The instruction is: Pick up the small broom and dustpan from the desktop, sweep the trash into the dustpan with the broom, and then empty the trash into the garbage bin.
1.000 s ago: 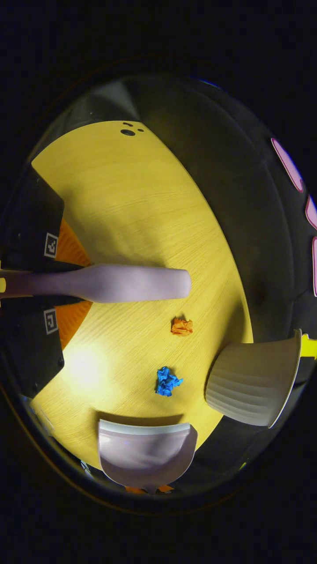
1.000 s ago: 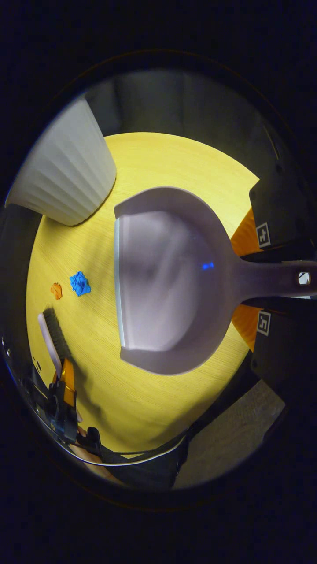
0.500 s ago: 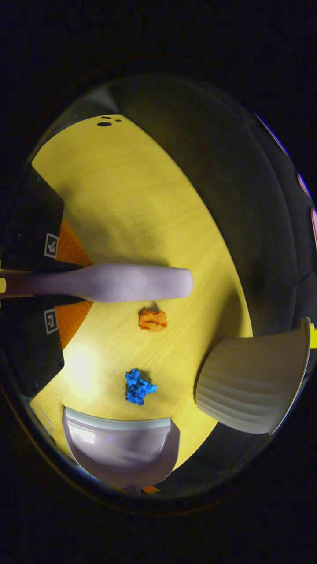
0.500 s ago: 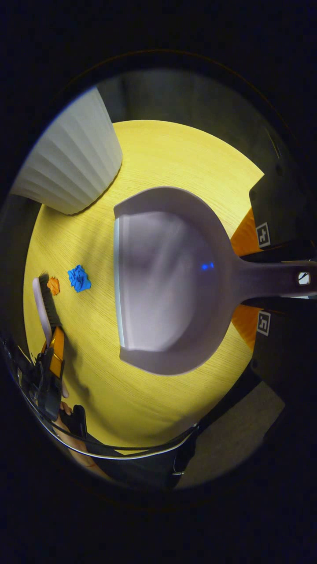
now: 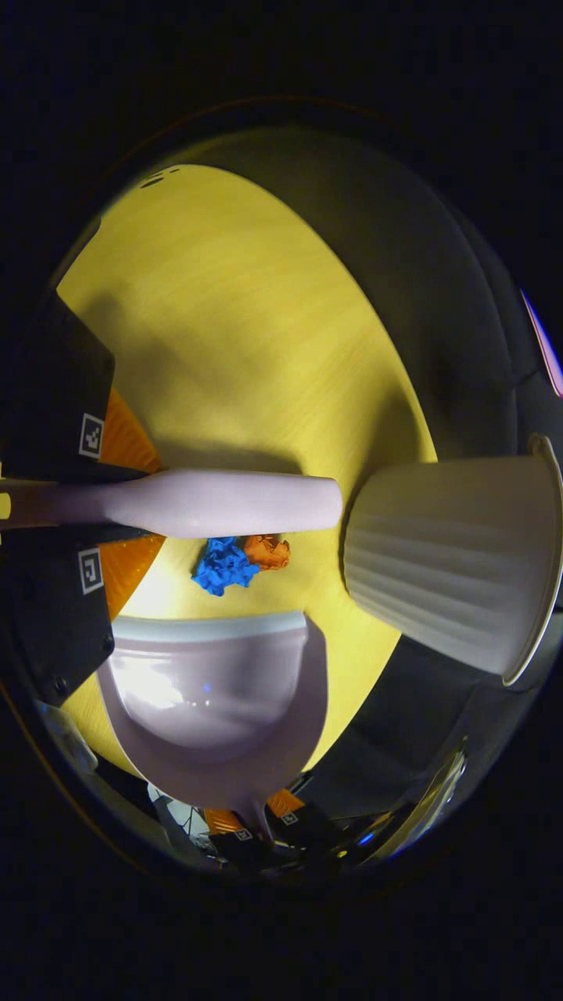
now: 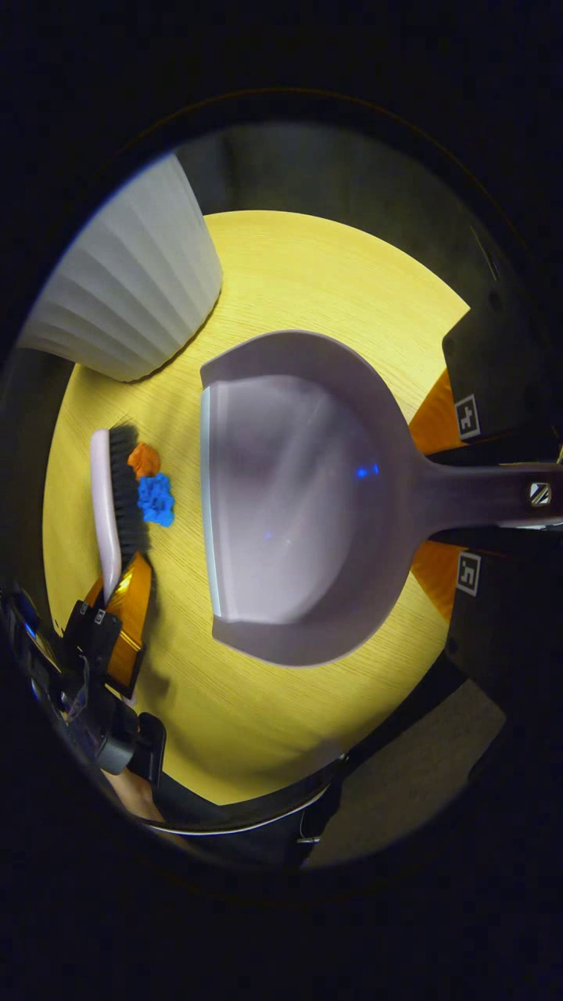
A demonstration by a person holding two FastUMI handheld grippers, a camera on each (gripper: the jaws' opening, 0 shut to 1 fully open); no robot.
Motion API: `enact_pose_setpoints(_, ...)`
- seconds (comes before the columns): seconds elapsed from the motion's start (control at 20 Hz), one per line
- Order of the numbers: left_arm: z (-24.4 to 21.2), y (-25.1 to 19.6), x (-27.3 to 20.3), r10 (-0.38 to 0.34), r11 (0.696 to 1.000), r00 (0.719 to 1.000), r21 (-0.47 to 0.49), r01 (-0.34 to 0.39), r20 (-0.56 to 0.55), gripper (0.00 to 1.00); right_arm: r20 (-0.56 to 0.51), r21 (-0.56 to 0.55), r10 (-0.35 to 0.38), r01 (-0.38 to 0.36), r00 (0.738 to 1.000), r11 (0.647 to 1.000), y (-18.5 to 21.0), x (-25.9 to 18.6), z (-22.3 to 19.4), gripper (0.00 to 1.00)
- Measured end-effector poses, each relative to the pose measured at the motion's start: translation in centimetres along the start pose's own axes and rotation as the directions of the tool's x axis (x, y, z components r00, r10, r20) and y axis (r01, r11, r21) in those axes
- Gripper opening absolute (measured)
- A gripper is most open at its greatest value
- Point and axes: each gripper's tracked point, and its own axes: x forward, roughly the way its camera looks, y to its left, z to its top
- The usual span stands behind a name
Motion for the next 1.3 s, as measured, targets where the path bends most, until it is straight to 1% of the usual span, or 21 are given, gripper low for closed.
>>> enact_pose_setpoints(0.25, -0.3, -3.9, -0.2, -0.131, 0.991, 0.991, -0.006, 0.131, -0.012, 0.28, 0.025, -0.007, 0.003, -0.003, 1.000, 1.000, 0.0, 0.1, -0.6, 0.37)
enact_pose_setpoints(0.3, -0.3, -4.1, -0.2, -0.145, 0.989, 0.989, -0.010, 0.145, -0.012, 0.28, 0.030, -0.006, 0.003, -0.003, 1.000, 1.000, 0.1, 0.1, -0.7, 0.37)
enact_pose_setpoints(0.35, -0.3, -4.5, -0.3, -0.153, 0.988, 0.988, -0.019, 0.153, -0.013, 0.28, 0.034, -0.001, 0.003, -0.003, 0.999, 1.000, 0.1, 0.2, -0.8, 0.33)
enact_pose_setpoints(0.4, -0.3, -4.9, -0.4, -0.162, 0.986, 0.987, -0.031, 0.161, -0.013, 0.28, 0.044, 0.005, 0.001, -0.001, 0.999, 1.000, 0.1, 0.3, -0.8, 0.37)
enact_pose_setpoints(0.55, -0.3, -7.2, -0.9, -0.216, 0.974, 0.976, -0.068, 0.215, -0.009, 0.28, 0.076, 0.027, -0.008, 0.006, 0.997, 1.000, 0.3, 0.7, -1.0, 0.37)
enact_pose_setpoints(0.6, -0.3, -7.4, -1.3, -0.218, 0.974, 0.976, -0.069, 0.217, -0.005, 0.28, 0.088, 0.035, -0.012, 0.009, 0.996, 0.999, 0.4, 0.8, -1.0, 0.37)
enact_pose_setpoints(0.65, -0.2, -7.5, -1.7, -0.206, 0.976, 0.978, -0.073, 0.206, 0.002, 0.27, 0.103, 0.043, -0.019, 0.014, 0.994, 0.999, 0.3, 0.9, -1.1, 0.37)
enact_pose_setpoints(0.7, -0.2, -7.4, -2.2, -0.193, 0.978, 0.981, -0.083, 0.193, 0.015, 0.27, 0.124, 0.054, -0.028, 0.021, 0.992, 0.998, 0.3, 1.0, -1.1, 0.41)
enact_pose_setpoints(0.75, 0.1, -7.3, -2.7, -0.175, 0.979, 0.984, -0.096, 0.178, 0.032, 0.27, 0.150, 0.066, -0.035, 0.025, 0.988, 0.997, 0.5, 1.0, -1.0, 0.37)
enact_pose_setpoints(0.9, -0.1, -6.2, -4.1, -0.104, 0.985, 0.991, -0.130, 0.115, 0.090, 0.27, 0.213, 0.113, -0.056, 0.032, 0.975, 0.993, 0.5, 0.7, -0.8, 0.37)
enact_pose_setpoints(0.95, -0.2, -5.6, -4.8, -0.073, 0.986, 0.992, -0.143, 0.088, 0.106, 0.27, 0.218, 0.133, -0.067, 0.039, 0.974, 0.990, 0.7, 0.1, -1.0, 0.33)
enact_pose_setpoints(1.0, -0.3, -5.1, -5.6, -0.040, 0.986, 0.992, -0.157, 0.058, 0.119, 0.27, 0.216, 0.159, -0.078, 0.044, 0.973, 0.986, 0.8, -0.5, -1.0, 0.37)
enact_pose_setpoints(1.15, -1.1, -3.5, -7.1, 0.052, 0.977, 0.990, -0.214, -0.022, 0.135, 0.27, 0.207, 0.251, -0.109, 0.054, 0.972, 0.966, 1.2, -2.2, -1.3, 0.37)
enact_pose_setpoints(1.3, -2.0, -2.9, -8.0, 0.101, 0.963, 0.988, -0.261, -0.068, 0.118, 0.26, 0.216, 0.306, -0.147, 0.076, 0.965, 0.949, 1.0, -2.5, -0.6, 0.37)
